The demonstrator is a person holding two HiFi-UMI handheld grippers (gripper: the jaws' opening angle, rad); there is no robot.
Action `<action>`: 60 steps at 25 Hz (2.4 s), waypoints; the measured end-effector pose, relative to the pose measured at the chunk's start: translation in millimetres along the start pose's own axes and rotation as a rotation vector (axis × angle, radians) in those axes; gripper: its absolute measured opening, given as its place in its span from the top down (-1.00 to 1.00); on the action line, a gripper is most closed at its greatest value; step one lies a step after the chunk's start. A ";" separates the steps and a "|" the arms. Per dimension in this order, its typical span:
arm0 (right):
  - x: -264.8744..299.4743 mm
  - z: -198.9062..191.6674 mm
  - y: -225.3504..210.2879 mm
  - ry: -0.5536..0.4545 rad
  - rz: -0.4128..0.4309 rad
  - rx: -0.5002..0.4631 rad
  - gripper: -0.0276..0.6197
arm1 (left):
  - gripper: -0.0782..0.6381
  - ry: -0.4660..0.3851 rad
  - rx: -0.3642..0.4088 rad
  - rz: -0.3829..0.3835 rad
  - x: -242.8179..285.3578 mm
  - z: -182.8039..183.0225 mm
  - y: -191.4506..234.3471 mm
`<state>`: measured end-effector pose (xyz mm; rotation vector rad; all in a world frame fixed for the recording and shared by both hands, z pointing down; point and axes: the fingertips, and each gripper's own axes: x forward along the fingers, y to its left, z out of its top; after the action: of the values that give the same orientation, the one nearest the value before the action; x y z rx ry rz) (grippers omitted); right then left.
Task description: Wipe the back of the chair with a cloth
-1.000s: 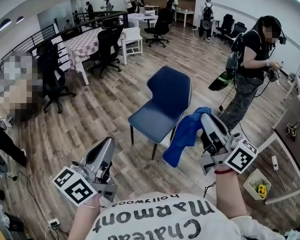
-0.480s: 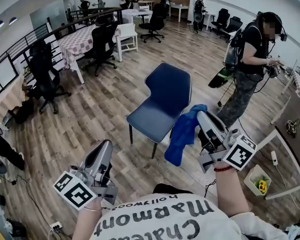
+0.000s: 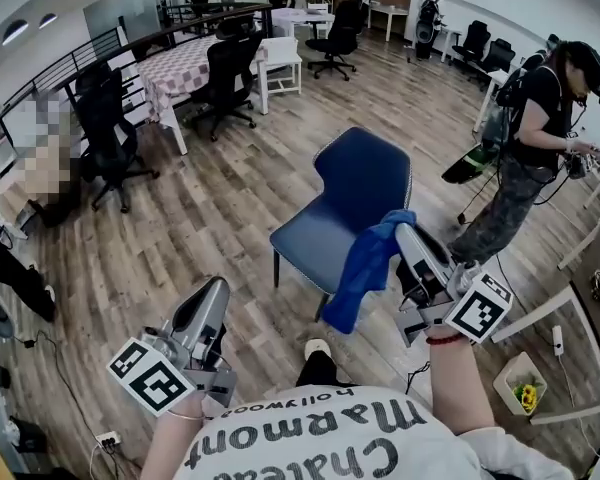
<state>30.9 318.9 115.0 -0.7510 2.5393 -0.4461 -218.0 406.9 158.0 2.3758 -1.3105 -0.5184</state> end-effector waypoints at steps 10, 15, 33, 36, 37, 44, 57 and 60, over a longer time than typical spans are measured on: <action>86.9 3.9 -77.5 0.032 0.057 0.047 0.70 | 0.76 0.020 -0.009 0.017 76.9 18.5 60.1; 113.8 8.7 -129.5 0.051 0.049 0.054 0.70 | 0.76 0.030 0.031 0.020 121.2 34.4 94.4; 174.3 18.9 -289.8 0.072 0.008 0.071 0.70 | 0.76 0.125 0.038 0.040 281.2 -8.1 155.7; 177.8 -2.0 -306.8 0.074 -0.021 0.107 0.70 | 0.76 0.182 0.023 0.018 301.1 -26.1 160.5; 176.5 -8.0 -312.2 0.071 -0.034 0.118 0.70 | 0.76 0.190 0.022 0.009 306.3 -27.6 162.9; 151.8 -22.9 -352.1 0.067 -0.149 0.145 0.70 | 0.76 0.171 -0.007 -0.070 350.8 -29.5 180.4; 170.4 -35.9 -437.9 0.053 -0.370 0.143 0.70 | 0.76 0.384 -0.143 -0.202 473.0 -67.5 245.2; 177.9 -45.7 -467.7 0.046 -0.435 0.163 0.70 | 0.76 0.446 -0.158 -0.237 503.5 -79.7 262.0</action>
<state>75.0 -149.1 292.2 -1.2432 2.3362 -0.8076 -116.4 -142.3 286.7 2.3443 -0.7714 -0.1309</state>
